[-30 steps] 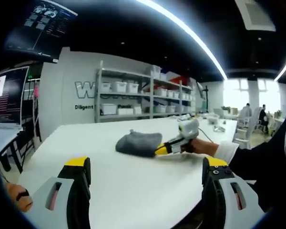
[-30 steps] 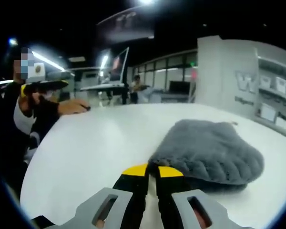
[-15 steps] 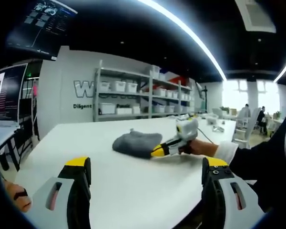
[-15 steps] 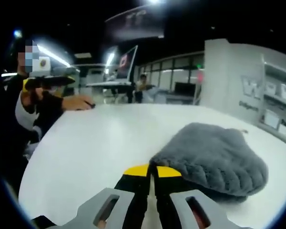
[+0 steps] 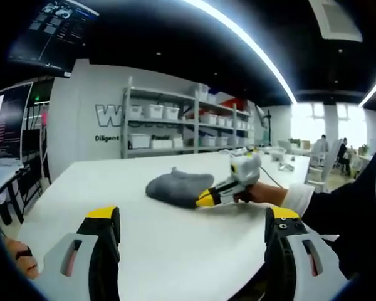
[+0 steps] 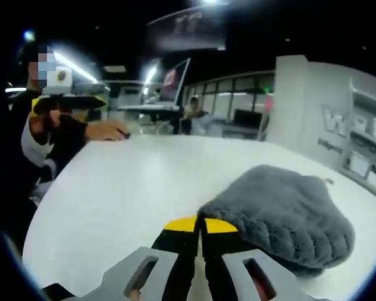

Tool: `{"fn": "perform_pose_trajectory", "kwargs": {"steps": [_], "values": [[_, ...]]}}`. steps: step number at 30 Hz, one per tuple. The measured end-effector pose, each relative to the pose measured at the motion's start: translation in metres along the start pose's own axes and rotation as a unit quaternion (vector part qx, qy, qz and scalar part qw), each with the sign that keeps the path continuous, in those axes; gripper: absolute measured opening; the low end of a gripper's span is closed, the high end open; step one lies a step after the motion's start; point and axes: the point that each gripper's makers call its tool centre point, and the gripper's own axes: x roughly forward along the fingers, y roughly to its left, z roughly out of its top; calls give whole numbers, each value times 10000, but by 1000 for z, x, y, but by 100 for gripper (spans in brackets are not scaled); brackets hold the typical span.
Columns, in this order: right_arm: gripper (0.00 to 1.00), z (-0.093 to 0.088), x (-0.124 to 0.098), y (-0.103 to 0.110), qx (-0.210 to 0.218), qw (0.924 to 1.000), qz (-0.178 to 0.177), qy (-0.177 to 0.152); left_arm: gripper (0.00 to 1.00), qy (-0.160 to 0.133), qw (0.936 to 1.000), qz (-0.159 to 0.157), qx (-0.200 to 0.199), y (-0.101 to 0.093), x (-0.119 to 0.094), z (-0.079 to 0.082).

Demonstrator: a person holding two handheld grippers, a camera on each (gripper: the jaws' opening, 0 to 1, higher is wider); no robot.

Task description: Open the folded towel by lifting each exposed corner and separating the folded layers until the towel lies flat within the target outline without major curled edges

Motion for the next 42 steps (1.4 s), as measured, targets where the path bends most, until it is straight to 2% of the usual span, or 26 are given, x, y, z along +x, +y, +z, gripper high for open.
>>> {"fn": "perform_pose_trajectory", "kwargs": {"steps": [7, 33, 37, 42], "values": [[0, 3, 5, 13, -156, 9998, 144, 5, 93, 59, 9999, 82, 1, 7, 3, -4], [0, 8, 12, 31, -491, 9982, 352, -21, 92, 177, 9998, 58, -10, 4, 8, -13], [0, 8, 12, 32, -521, 9980, 370, -27, 92, 145, 9999, 74, -26, 6, 8, -12], [0, 9, 14, 33, -479, 9980, 410, -50, 92, -86, 9998, 64, -182, 8, 5, -5]]}}
